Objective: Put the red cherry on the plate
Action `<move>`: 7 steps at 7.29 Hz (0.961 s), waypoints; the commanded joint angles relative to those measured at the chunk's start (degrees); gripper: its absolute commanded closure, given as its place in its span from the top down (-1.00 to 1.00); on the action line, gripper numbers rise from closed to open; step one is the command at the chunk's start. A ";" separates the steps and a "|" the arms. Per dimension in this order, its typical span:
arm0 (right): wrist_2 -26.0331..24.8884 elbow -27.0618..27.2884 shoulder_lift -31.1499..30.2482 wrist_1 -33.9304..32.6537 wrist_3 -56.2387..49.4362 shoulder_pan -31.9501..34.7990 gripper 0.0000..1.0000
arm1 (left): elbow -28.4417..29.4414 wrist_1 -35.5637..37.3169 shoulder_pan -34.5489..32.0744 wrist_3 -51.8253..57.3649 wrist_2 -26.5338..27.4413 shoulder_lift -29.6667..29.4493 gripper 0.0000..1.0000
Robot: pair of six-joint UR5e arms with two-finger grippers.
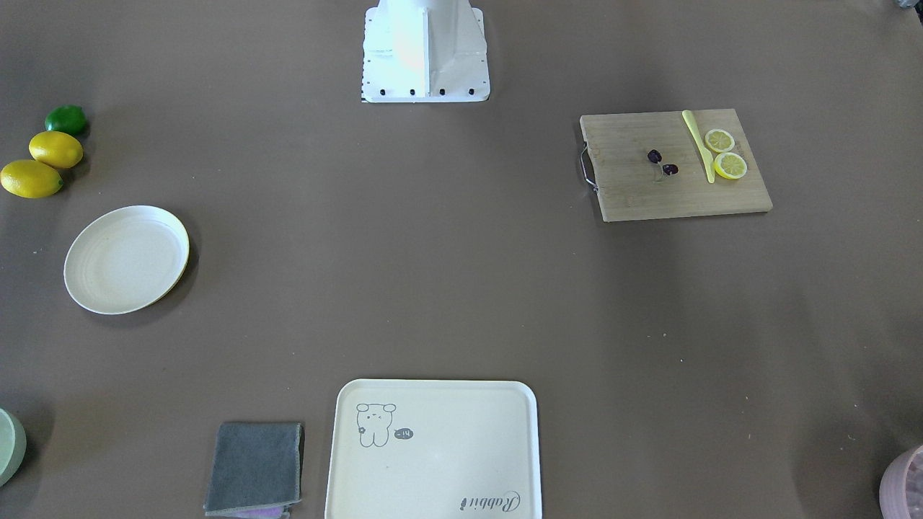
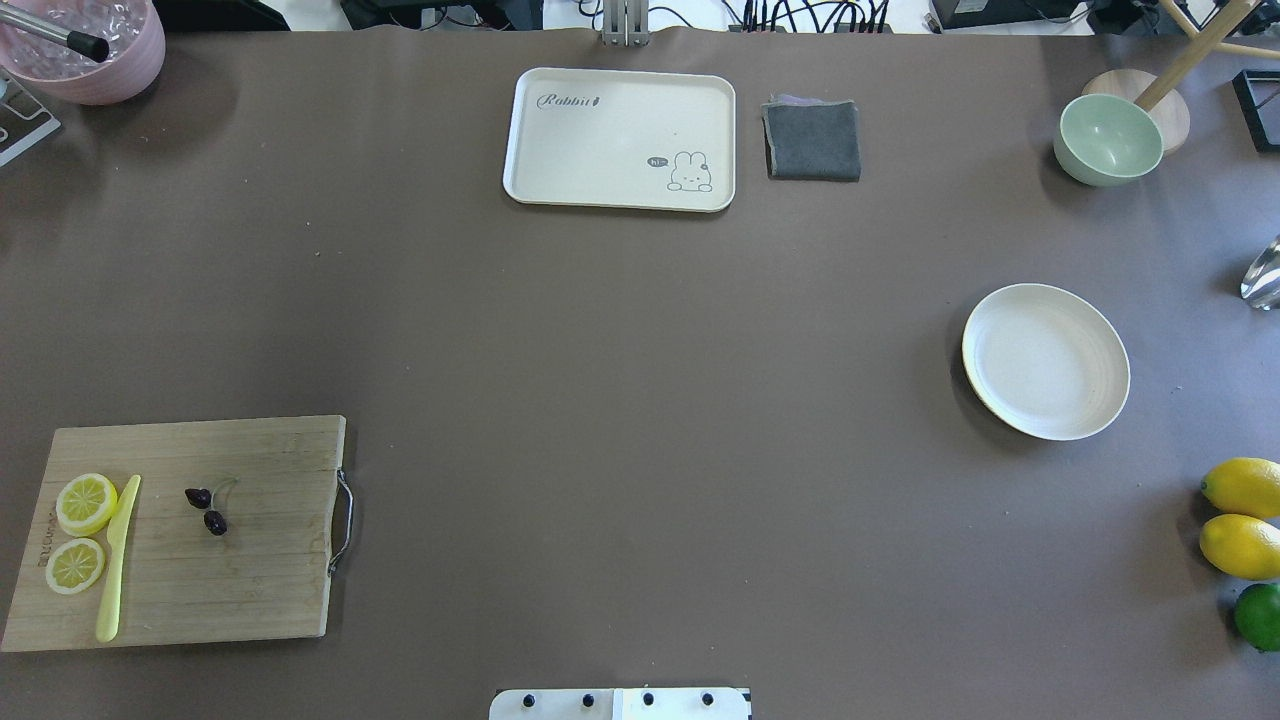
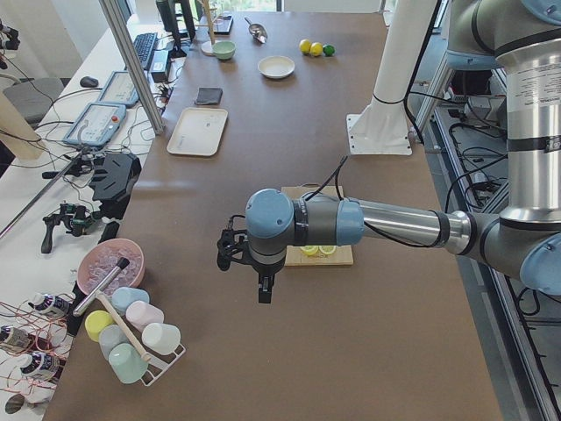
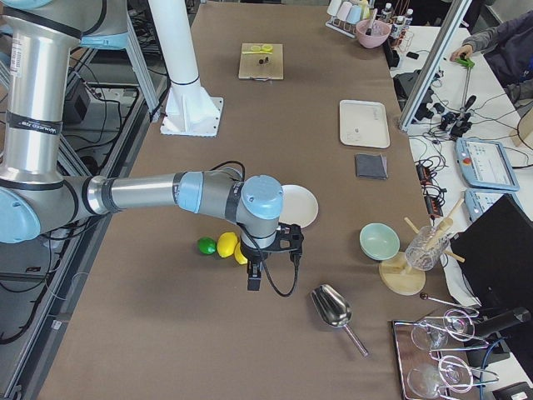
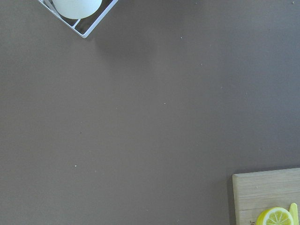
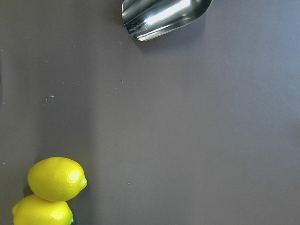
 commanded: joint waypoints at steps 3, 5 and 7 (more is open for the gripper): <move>-0.04 -0.04 0.04 1.74 -0.02 0.03 1.00 | -4.98 0.00 -0.79 0.02 -0.02 -0.52 0.97; 0.22 -0.04 0.13 11.88 0.24 0.03 1.00 | -5.07 -7.51 -0.97 -0.51 -0.54 -2.02 0.97; 1.18 -0.83 -0.84 26.15 2.77 0.03 1.00 | -4.03 -15.71 -1.76 -0.60 -0.11 -2.89 0.97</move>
